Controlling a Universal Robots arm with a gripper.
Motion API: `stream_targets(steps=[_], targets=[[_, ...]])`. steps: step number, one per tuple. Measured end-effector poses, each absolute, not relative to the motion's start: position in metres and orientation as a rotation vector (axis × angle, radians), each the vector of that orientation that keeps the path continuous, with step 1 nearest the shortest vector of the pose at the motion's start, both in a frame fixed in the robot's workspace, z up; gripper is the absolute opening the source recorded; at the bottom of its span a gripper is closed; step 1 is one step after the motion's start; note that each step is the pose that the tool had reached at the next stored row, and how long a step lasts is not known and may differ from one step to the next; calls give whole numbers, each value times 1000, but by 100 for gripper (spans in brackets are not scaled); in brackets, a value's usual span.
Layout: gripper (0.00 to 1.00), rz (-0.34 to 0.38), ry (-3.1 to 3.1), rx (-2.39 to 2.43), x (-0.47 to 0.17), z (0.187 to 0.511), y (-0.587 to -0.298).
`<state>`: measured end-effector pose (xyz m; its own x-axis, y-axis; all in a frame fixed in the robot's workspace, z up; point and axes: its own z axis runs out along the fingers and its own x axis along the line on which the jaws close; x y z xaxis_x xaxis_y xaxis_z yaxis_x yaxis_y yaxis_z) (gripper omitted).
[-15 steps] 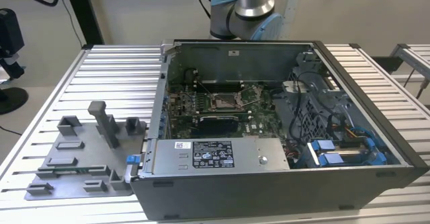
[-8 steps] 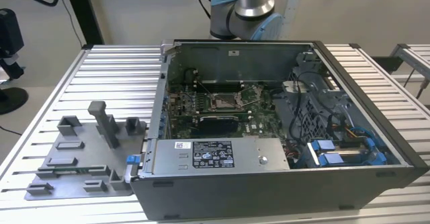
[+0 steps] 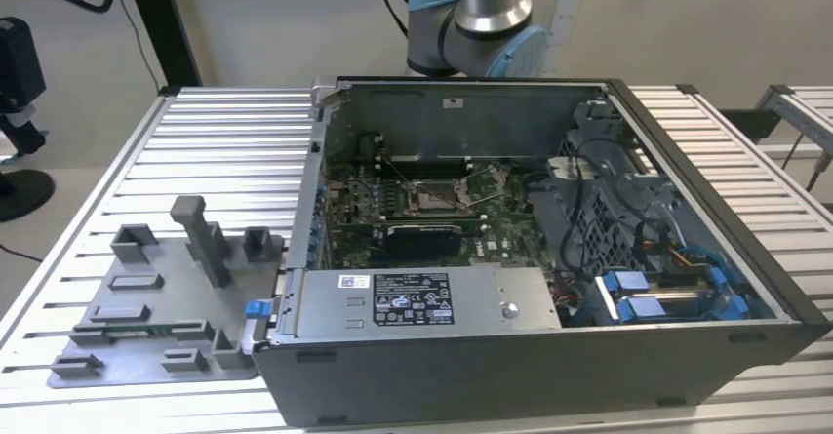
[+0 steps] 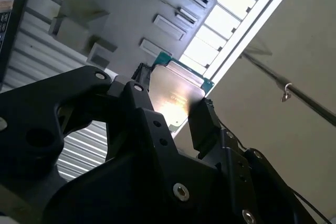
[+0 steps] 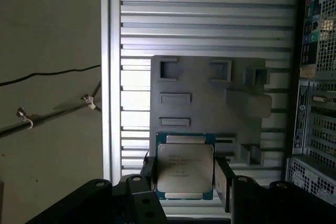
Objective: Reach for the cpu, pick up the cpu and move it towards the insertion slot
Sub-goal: 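Pick up the cpu and move it towards the insertion slot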
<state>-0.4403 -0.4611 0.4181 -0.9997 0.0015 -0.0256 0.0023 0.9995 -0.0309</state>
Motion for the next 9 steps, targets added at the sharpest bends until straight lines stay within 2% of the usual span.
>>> stream_targets(steps=[9], targets=[[0,-61,3116,3,-440,418,-461]])
